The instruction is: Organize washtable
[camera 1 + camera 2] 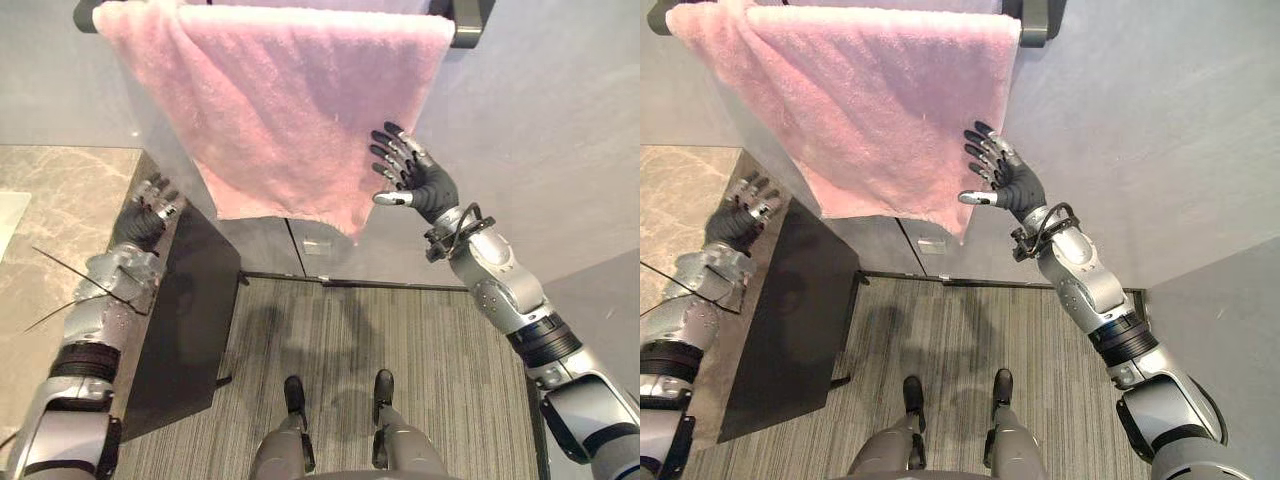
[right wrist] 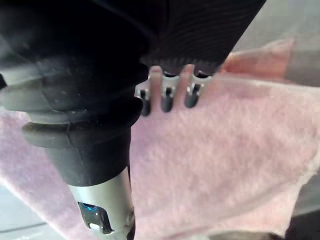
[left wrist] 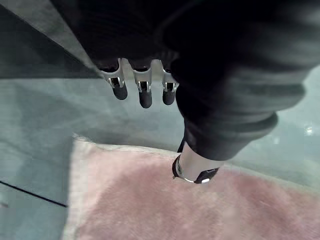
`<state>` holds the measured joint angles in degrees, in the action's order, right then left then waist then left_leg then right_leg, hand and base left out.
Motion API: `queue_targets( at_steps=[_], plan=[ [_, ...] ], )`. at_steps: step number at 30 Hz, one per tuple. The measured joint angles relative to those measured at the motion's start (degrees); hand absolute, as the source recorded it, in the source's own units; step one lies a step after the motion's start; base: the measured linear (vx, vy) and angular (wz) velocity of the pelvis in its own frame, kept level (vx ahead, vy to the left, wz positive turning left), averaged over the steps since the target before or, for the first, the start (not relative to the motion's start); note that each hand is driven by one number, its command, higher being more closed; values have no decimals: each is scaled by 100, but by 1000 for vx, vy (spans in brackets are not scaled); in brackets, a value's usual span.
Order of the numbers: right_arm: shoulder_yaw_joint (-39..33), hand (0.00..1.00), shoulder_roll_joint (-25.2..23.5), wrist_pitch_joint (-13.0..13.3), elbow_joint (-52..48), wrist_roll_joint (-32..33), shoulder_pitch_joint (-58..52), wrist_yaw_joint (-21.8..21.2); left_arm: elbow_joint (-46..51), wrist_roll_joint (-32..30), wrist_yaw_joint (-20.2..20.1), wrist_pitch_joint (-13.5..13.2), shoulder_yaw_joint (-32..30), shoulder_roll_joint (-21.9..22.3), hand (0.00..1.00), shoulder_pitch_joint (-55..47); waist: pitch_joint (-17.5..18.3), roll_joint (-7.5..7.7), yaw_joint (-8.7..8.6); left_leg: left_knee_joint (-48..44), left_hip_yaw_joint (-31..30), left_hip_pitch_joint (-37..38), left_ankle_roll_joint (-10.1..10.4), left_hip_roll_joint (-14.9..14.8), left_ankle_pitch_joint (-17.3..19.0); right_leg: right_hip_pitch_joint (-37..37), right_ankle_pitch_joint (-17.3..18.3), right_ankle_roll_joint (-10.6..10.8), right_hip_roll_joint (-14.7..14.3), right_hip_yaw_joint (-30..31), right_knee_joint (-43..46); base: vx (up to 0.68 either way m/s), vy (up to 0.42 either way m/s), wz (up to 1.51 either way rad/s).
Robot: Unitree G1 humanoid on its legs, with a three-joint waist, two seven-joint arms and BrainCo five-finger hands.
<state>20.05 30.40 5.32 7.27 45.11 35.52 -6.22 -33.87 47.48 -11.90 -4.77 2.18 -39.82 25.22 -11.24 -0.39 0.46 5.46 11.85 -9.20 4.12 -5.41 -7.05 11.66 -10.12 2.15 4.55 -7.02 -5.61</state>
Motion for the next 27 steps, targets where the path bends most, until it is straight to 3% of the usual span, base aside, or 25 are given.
queue_targets(
  at_steps=[6, 11, 15, 20, 27],
  plan=[
    [-604, 0, -325, 110, 21, -3, -502, 36, 101, -166, 90, 5, -117, 139, 0, -100, -108, 15, 8, 4, 115, 54, 2, -58, 0, 19, -27, -36, -53, 118, 0, 2, -2, -12],
    [-1351, 0, -555, 74, -7, -20, -2010, 95, 551, -226, 126, -20, -931, 426, 0, -824, -108, 14, -9, 0, 212, 115, 13, -58, 9, 17, -28, -34, -67, 213, 0, 37, 5, -10],
    [-1898, 0, -798, 52, -260, -74, -2688, 108, 955, -328, 201, -43, -1234, 697, 0, -1448, -108, 14, -95, 0, 198, 203, 20, -62, 18, -76, -27, -31, -41, 211, -1, 0, 0, 0],
    [-2796, 0, -1142, 78, -485, -309, -3401, 261, 1639, -357, 206, -87, -1696, 1261, 0, -2147, -102, 2, -118, 36, 157, 309, 61, -63, 57, -194, 53, -1, -23, 203, -4, -14, 6, 1],
    [-3222, 0, -1770, 73, -867, -547, -4054, 378, 2512, -452, 237, -152, -2084, 2114, 0, -2751, 73, -108, -203, 38, 77, 478, 59, -52, 55, -411, 115, 59, -29, 71, -5, 10, 4, 6]
  ],
)
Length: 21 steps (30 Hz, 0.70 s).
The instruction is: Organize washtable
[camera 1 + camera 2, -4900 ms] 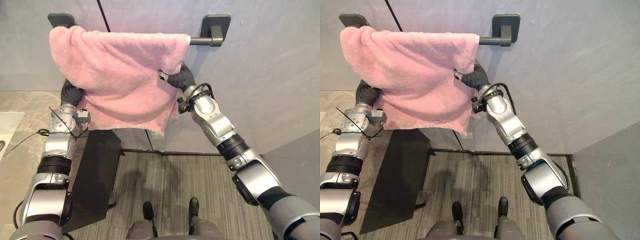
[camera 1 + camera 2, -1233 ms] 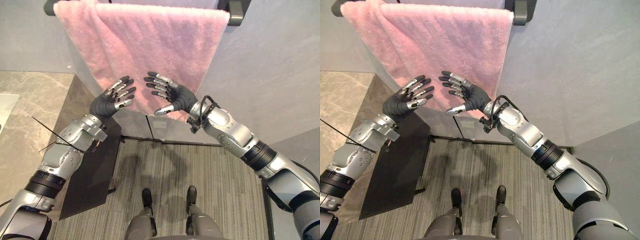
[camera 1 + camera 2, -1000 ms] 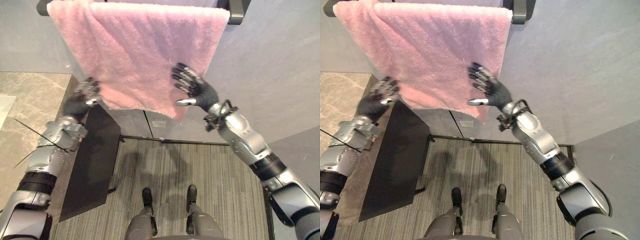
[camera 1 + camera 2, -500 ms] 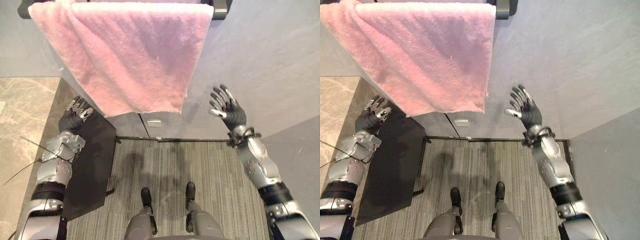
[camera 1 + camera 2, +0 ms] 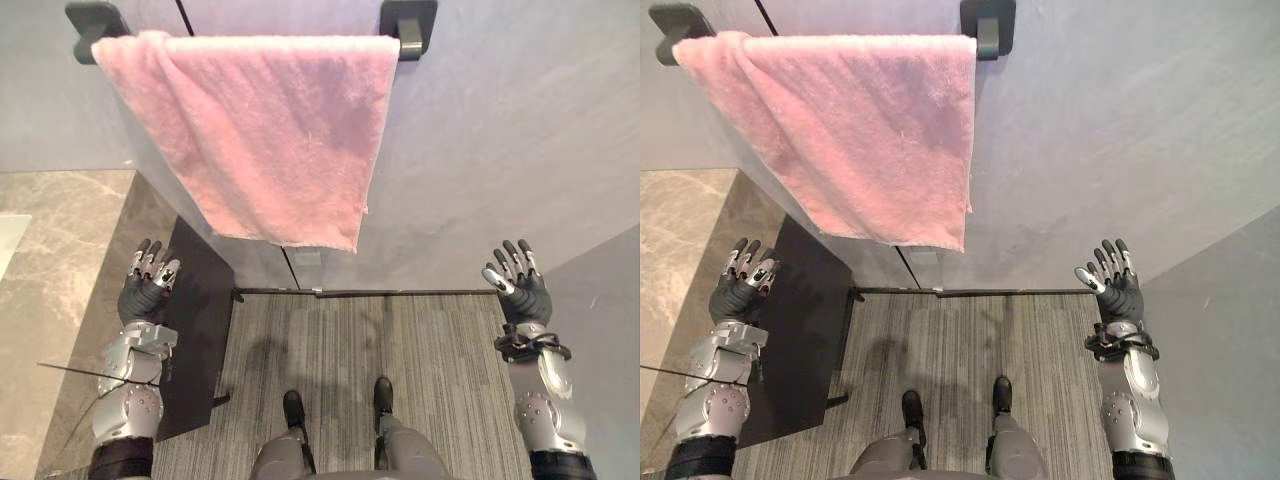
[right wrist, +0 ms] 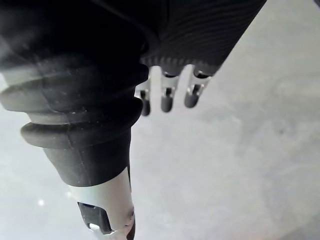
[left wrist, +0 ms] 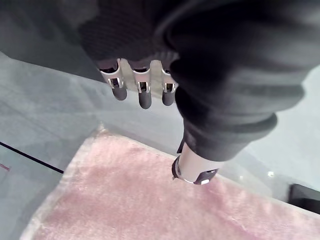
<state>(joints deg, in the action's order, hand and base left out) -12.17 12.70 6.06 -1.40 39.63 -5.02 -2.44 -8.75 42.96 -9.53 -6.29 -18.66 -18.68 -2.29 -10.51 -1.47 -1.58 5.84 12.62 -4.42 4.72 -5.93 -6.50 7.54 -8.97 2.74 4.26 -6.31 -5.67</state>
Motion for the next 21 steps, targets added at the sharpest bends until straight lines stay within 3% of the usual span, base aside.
queue_targets(
  at_steps=[3, 8, 21],
  plan=[
    [-93, 0, -212, 2, -13, -1, -125, -1, 41, -96, 97, -69, -80, 224, 0, -148, 263, -69, -47, -1, -5, 67, -2, 2, 0, -76, 23, 11, -4, -24, 1, 38, 4, 2],
    [-142, 0, -591, 3, -190, -2, -407, -9, 242, -325, 263, -161, -227, 756, 0, -247, 396, -92, -69, 0, -66, 236, 8, 0, 25, -275, 62, -3, -8, -104, -17, -1, 6, 6],
    [78, 0, -1021, 3, -182, -191, -901, -6, 236, -770, 604, -184, -176, 1503, 0, -932, 729, -87, -88, 2, -92, 372, 1, -1, 55, -429, 64, 0, 10, -131, -20, -1, 0, 0]
  ],
)
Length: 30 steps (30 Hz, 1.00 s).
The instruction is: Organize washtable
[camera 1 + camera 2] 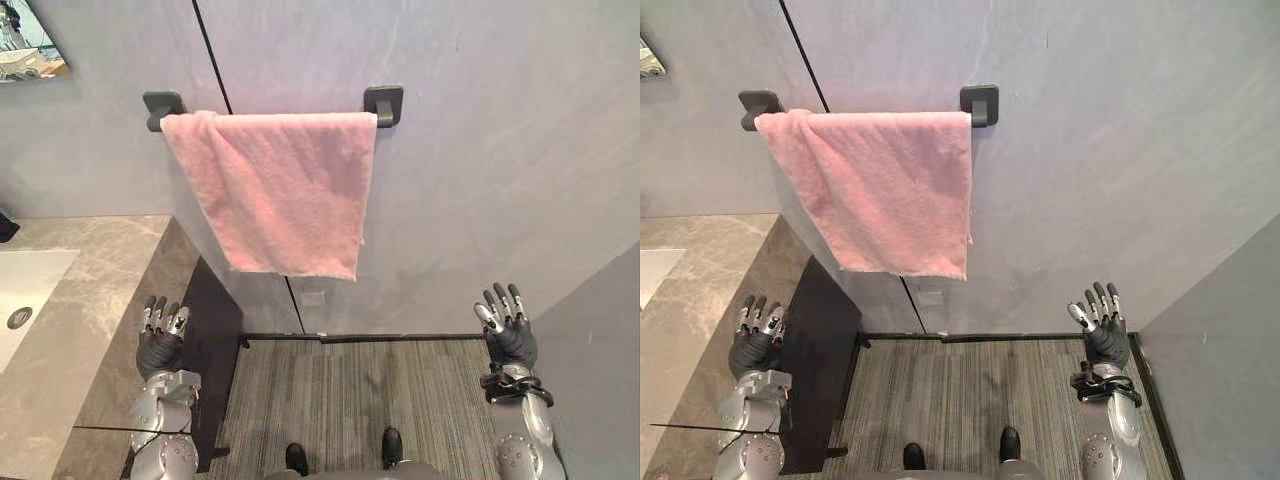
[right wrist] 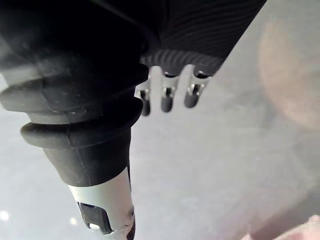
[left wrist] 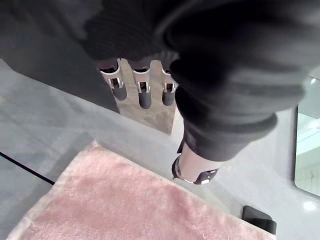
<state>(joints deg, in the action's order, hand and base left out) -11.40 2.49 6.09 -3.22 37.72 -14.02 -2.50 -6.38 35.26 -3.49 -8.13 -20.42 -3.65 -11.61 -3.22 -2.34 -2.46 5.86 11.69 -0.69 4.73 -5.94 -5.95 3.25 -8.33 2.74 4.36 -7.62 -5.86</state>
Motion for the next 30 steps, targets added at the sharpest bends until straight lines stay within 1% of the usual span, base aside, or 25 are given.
queue_targets(
  at_steps=[3, 11, 14, 17, 30],
  plan=[
    [115, 0, 1, 0, 21, -3, 0, 0, -10, -4, 9, 0, 26, 93, 0, -38, 21, 14, -2, 0, 1, 4, -3, 0, 2, -2, 1, 2, 21, 4, 0, 0, 0, 0],
    [315, 0, 5, 0, 252, -9, 8, 38, -50, -118, 122, 0, 237, 121, 0, -95, 112, 56, -1, 1, 2, 3, -3, 6, 2, 2, 4, 9, 33, 8, 2, 0, 0, 0],
    [340, 0, 7, 0, 252, -10, 8, 111, -50, -125, 130, 0, 243, 122, 0, -94, 159, 62, -3, 1, 3, 3, -2, 9, 2, 4, 6, 11, 33, 8, 3, 0, 0, 0],
    [349, 0, 9, 0, 252, -12, 8, 111, -50, -218, 142, 0, 246, 122, 0, -94, 190, 65, -7, 1, 3, 3, 1, 10, 1, 5, 11, 18, 33, 7, 3, 0, 0, 0],
    [356, 0, 13, 0, 253, -17, 8, 111, -33, -243, 184, 0, 355, 122, 0, -94, 233, 93, -5, 1, 8, 6, 10, 11, -5, 2, 12, 19, 34, 8, 2, 0, 0, 0]
  ],
)
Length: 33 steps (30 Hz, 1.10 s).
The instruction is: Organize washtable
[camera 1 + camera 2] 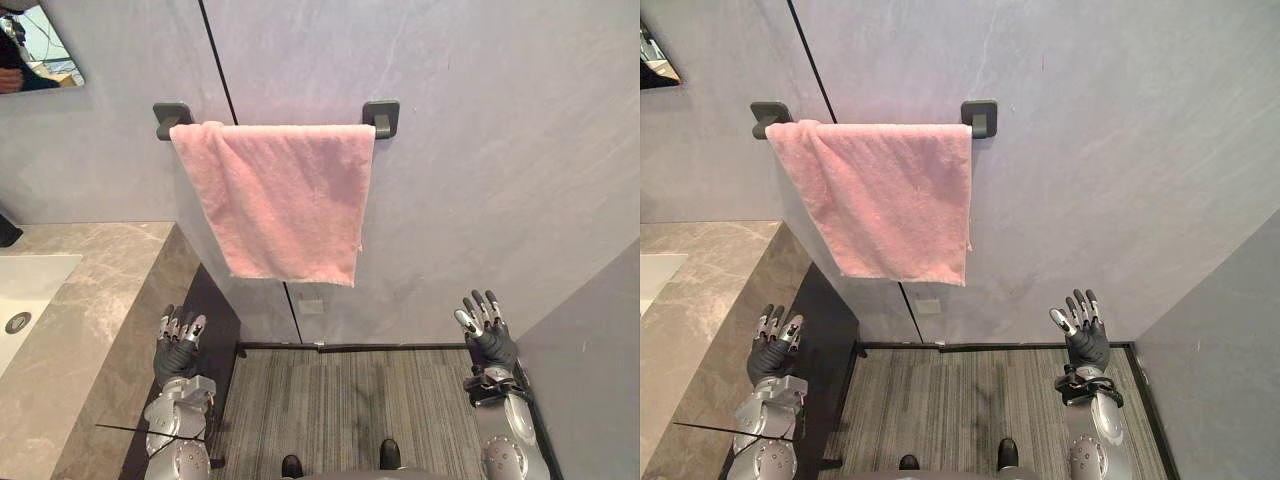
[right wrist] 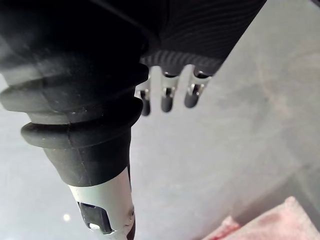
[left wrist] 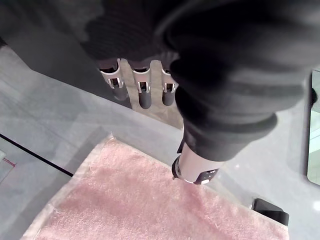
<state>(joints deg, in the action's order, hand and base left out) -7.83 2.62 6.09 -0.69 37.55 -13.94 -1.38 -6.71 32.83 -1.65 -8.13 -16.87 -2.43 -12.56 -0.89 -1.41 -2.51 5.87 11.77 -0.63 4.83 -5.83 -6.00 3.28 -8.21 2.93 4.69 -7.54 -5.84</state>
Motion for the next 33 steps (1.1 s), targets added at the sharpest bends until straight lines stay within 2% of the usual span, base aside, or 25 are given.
queue_targets(
  at_steps=[12, 17, 33],
  plan=[
    [-271, 0, -7, 39, -14, -11, 3, 26, 413, -39, 24, -12, 107, 0, 0, -16, 26, 39, -3, 0, 29, 39, 6, -2, 12, -12, 0, 0, -1, 18, 0, 0, 0, 0],
    [-454, 0, -12, 231, -82, -104, 5, 85, 443, -34, -95, -16, 124, 0, 0, -18, 26, 39, -8, 0, 83, 47, 1, -2, 17, -8, 0, 1, -1, 69, 0, 0, 0, -5],
    [-419, 0, -115, 237, -264, -169, 3, 114, 444, -22, -185, -19, 325, 8, 0, -17, 16, 31, -40, 0, 99, 48, 1, 0, 20, 3, 1, 5, -1, 125, 0, 0, 0, 0]
  ],
)
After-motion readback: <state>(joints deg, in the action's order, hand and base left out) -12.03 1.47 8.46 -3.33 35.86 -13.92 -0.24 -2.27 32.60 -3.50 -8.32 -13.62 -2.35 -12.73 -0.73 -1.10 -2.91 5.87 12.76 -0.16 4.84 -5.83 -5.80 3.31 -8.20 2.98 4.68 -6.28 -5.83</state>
